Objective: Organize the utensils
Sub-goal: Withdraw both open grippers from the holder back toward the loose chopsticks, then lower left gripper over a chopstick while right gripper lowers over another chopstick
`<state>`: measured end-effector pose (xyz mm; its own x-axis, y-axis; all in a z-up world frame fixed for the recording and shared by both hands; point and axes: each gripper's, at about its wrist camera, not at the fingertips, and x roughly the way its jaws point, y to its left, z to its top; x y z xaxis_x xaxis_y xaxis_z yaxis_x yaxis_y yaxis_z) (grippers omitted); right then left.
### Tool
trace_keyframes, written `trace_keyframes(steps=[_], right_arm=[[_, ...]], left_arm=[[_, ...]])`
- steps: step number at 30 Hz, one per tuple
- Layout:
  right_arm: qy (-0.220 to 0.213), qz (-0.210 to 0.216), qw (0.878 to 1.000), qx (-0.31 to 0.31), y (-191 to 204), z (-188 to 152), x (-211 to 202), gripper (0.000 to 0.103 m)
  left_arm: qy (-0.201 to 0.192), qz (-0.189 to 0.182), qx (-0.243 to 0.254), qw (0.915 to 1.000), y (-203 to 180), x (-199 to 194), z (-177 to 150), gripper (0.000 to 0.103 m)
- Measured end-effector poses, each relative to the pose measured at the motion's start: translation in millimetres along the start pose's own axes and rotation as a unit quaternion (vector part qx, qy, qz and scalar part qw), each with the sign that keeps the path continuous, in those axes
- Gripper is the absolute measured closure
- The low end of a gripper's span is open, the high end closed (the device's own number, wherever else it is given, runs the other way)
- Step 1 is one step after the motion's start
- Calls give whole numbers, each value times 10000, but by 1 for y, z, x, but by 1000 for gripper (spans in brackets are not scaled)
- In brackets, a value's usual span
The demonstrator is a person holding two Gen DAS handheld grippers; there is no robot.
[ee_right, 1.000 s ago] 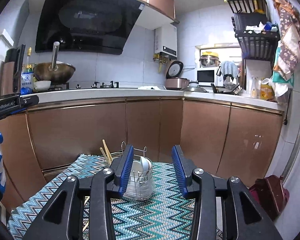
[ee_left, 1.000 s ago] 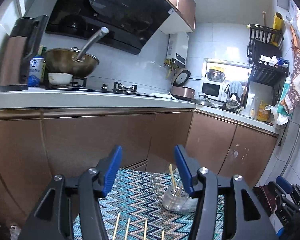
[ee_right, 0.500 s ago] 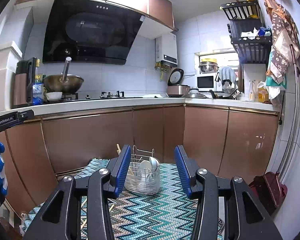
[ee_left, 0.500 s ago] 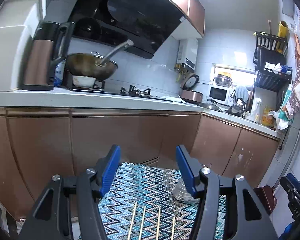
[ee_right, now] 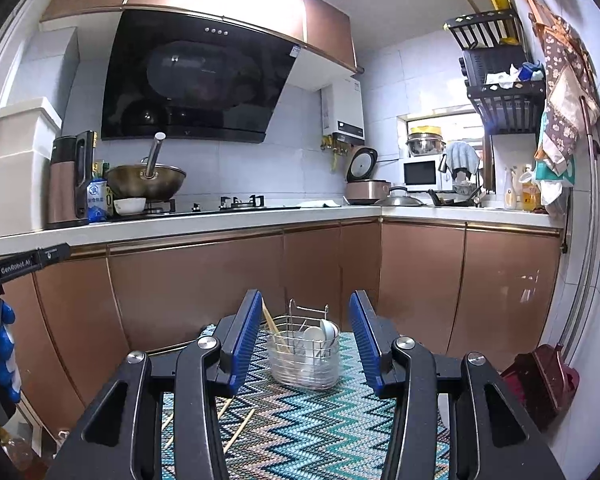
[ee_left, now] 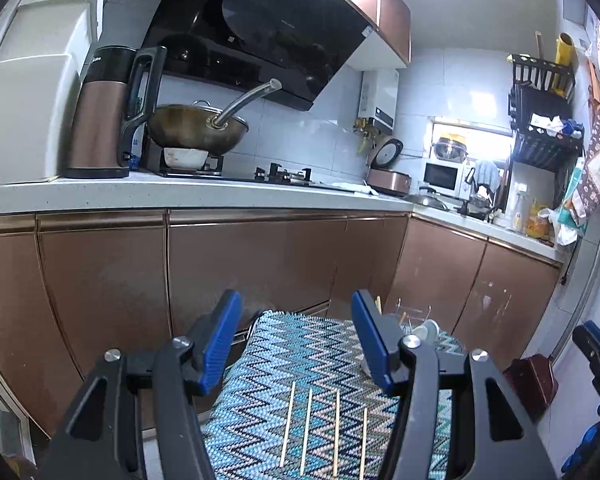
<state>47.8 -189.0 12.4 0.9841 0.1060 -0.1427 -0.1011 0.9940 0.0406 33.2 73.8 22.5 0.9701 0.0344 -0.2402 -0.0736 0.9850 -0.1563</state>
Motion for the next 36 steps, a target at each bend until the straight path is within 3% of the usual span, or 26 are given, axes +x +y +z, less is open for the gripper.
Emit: trace_keyframes(steps=[7, 23, 30, 36], right_arm=[[53, 93, 9999, -40, 7, -1, 0, 58], [714, 330, 9968, 108, 1, -28, 39, 58], [1264, 528, 9904, 161, 1, -50, 72, 58], [2006, 812, 9759, 297, 3, -77, 112, 59]], left_arm=[[196, -117, 178, 9996, -4, 3, -6, 47], [1275, -394, 454, 9900, -16, 66, -42, 47], [2038, -585, 494, 9760, -18, 117, -72, 48], [2891, -815, 424, 9529, -21, 174, -104, 48]])
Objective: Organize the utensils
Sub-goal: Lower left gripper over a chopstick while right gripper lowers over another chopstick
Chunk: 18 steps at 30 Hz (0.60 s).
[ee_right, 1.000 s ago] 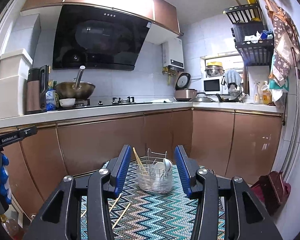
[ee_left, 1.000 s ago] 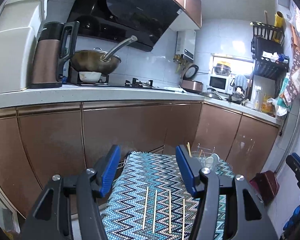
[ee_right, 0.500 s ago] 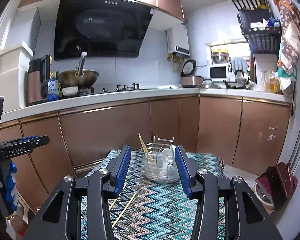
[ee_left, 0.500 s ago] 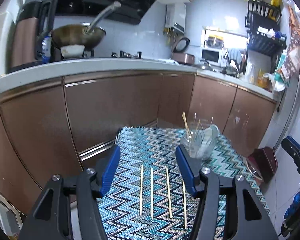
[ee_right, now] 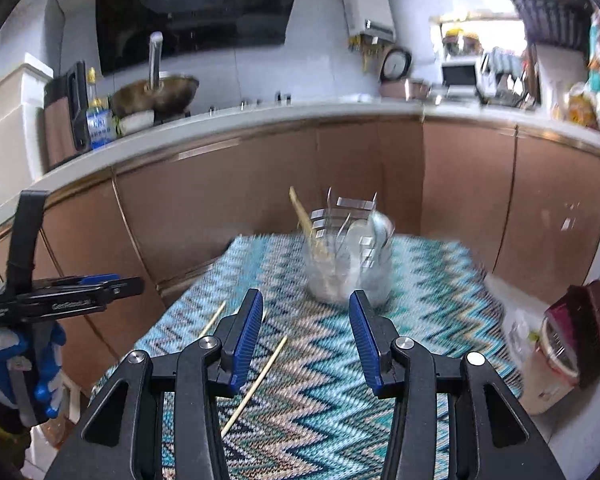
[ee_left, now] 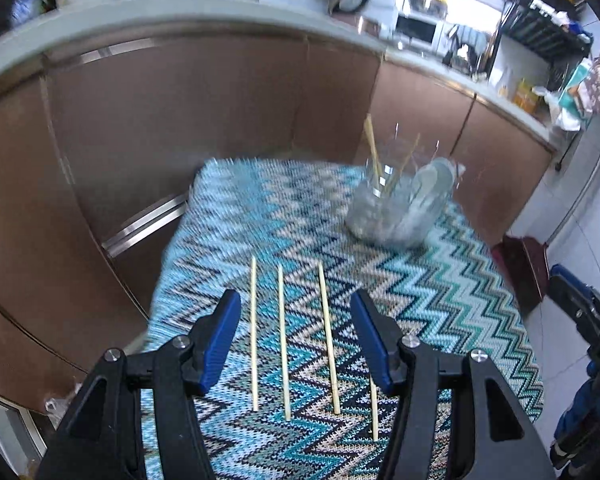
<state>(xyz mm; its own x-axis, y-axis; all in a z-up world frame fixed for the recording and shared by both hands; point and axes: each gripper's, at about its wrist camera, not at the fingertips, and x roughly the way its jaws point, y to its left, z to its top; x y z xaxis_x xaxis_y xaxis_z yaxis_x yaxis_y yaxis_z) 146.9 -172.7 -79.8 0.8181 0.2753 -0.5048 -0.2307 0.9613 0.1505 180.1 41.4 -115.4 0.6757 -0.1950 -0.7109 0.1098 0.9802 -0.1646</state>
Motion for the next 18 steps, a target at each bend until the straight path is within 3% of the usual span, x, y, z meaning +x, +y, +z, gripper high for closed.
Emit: trace_keyframes(steps=[8, 18], right_arm=[[989, 518, 9934, 278, -6, -19, 69, 65], [1937, 940, 9760, 321, -1, -32, 147, 71]], left_arm=[[928, -174, -12, 9955, 8, 74, 9, 49], [1788, -184, -97, 9837, 22, 148, 23, 67]])
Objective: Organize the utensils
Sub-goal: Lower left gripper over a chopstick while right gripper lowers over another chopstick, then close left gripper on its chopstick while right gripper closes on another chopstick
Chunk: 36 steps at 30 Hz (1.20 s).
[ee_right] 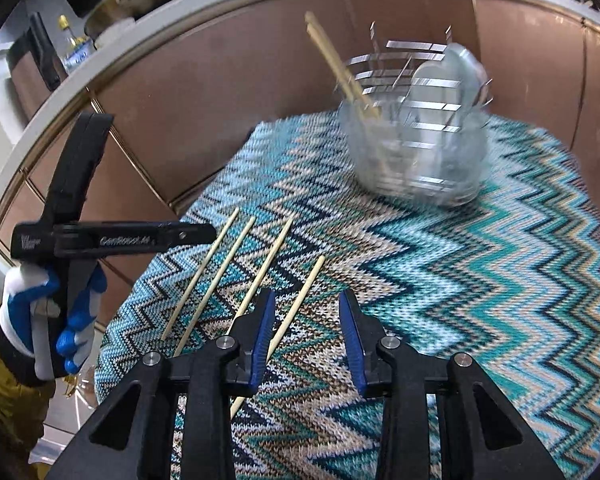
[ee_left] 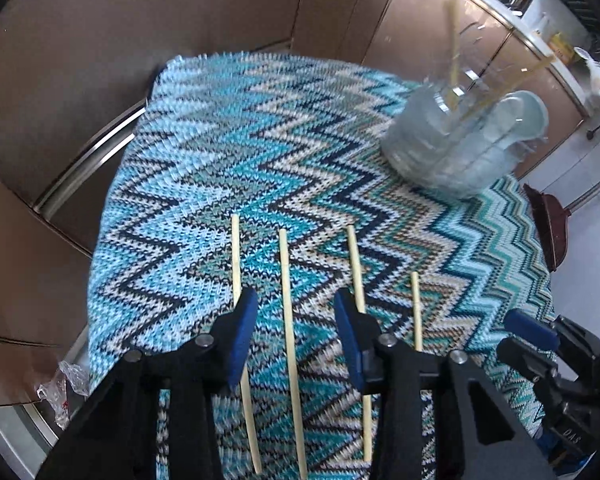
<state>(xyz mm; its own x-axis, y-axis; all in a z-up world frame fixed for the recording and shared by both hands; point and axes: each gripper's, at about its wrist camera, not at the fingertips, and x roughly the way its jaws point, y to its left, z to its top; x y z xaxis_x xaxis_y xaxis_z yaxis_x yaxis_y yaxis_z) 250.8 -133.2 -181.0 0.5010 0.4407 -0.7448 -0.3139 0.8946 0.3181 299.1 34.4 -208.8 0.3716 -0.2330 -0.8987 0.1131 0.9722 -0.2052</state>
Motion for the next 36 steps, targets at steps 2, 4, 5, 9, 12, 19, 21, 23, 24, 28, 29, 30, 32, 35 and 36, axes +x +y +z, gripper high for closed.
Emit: trace_keyframes(steps=[2, 4, 5, 9, 12, 19, 21, 23, 24, 28, 29, 30, 32, 35, 36], right_arm=[[169, 134, 9998, 26, -1, 4, 13, 73], [325, 223, 9992, 57, -3, 9, 24, 74], [385, 257, 9989, 77, -4, 12, 29, 75], [641, 307, 9974, 151, -6, 22, 48, 77], [861, 366, 9952, 295, -10, 27, 64, 81], [1282, 370, 9900, 459, -15, 34, 94, 87], [1382, 364, 9888, 432, -14, 34, 98, 89], [1462, 316, 9880, 395, -12, 34, 102, 93], [1493, 304, 9875, 412, -11, 34, 104, 94], [1571, 327, 9859, 479, -12, 34, 109, 94], [1590, 321, 9855, 490, -12, 35, 111, 94], [1608, 312, 9852, 502, -12, 36, 113, 94], [1650, 285, 9847, 481, -11, 35, 112, 94], [1697, 223, 9843, 432, -9, 36, 115, 94], [1704, 199, 9843, 413, -8, 36, 115, 94]], left_arm=[[122, 20, 8, 9999, 2, 9, 4, 67], [211, 71, 7, 9998, 3, 16, 7, 67], [244, 76, 10, 9997, 4, 18, 8, 67], [439, 78, 78, 9990, 4, 29, 14, 70], [615, 15, 102, 9981, 3, 37, 17, 74], [783, 93, 208, 9967, 1, 48, 21, 78], [809, 82, 192, 9965, 3, 50, 22, 79], [847, 65, 208, 9962, 4, 51, 24, 80], [858, 66, 224, 9960, 5, 51, 24, 80], [926, 98, 301, 9952, 2, 55, 30, 80], [942, 111, 311, 9950, 0, 56, 31, 80], [958, 129, 322, 9948, -2, 57, 33, 80], [983, 173, 350, 9944, -5, 59, 35, 80], [987, 197, 358, 9943, -11, 61, 36, 80], [986, 196, 342, 9943, -11, 61, 36, 80]])
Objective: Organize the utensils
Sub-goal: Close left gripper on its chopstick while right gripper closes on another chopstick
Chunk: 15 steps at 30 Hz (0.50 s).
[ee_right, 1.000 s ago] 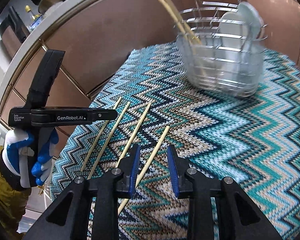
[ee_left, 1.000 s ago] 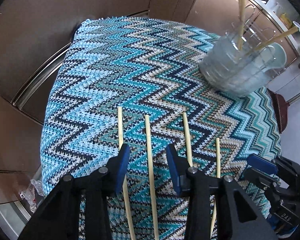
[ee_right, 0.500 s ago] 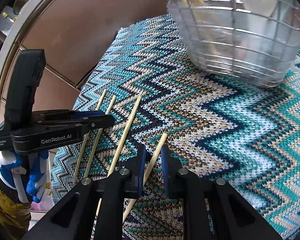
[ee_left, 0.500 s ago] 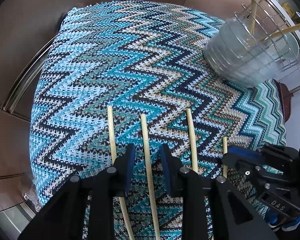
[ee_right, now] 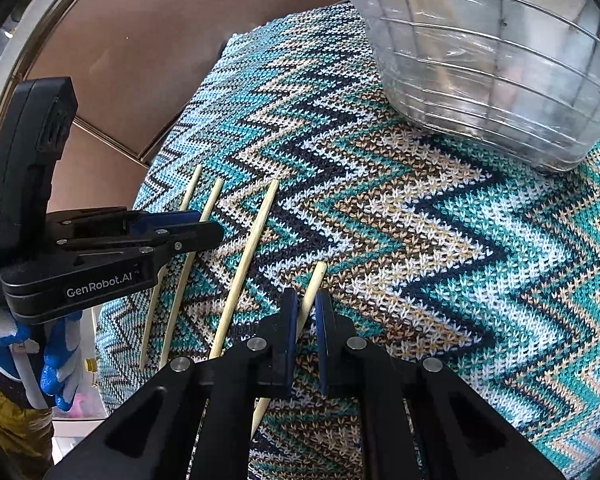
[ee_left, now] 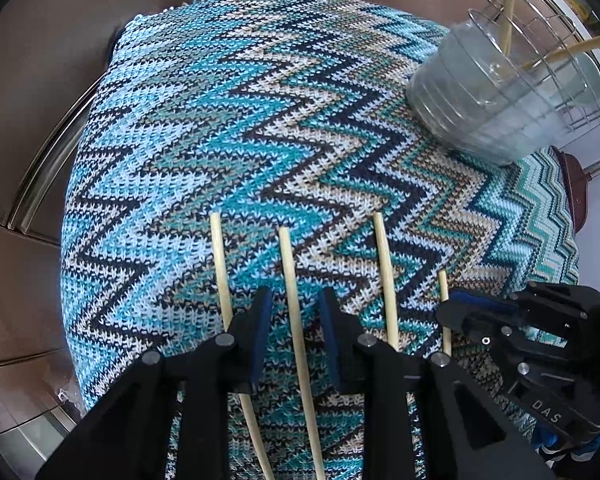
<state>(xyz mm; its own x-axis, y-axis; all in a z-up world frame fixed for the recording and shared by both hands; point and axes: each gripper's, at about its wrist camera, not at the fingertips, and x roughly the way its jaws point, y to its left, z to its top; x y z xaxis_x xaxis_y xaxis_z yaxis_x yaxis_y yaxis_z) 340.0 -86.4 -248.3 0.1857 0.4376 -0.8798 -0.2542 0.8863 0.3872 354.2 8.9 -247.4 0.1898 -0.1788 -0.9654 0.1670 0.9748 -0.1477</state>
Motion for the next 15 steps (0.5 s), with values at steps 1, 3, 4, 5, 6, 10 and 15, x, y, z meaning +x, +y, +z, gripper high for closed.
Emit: trace_keyframes(steps=[1, 3, 4, 5, 6, 10, 15], right_arm=[[2, -21, 10000, -13, 1, 0, 0, 94], [-11, -30, 10000, -10, 0, -2, 0, 94], [-26, -28, 10000, 2, 0, -2, 0, 94], [-43, -29, 10000, 13, 1, -2, 1, 94], [-62, -38, 10000, 14, 2, -2, 1, 94], [-97, -13, 9999, 20, 4, -4, -1, 94], [-194, 50, 9997, -143, 13, -11, -13, 96]], left_arm=[[-4, 18, -18, 10000, 0, 0, 0, 83], [-17, 77, -46, 10000, -1, 1, 1, 87], [-24, 87, -55, 9999, -1, 1, 0, 89], [-30, 84, -78, 9999, 0, 1, 0, 89], [-37, 79, -106, 9999, 1, 1, 0, 90], [-115, 53, -106, 9999, 2, 3, 0, 93], [-267, 42, -102, 9996, 6, -6, -12, 98]])
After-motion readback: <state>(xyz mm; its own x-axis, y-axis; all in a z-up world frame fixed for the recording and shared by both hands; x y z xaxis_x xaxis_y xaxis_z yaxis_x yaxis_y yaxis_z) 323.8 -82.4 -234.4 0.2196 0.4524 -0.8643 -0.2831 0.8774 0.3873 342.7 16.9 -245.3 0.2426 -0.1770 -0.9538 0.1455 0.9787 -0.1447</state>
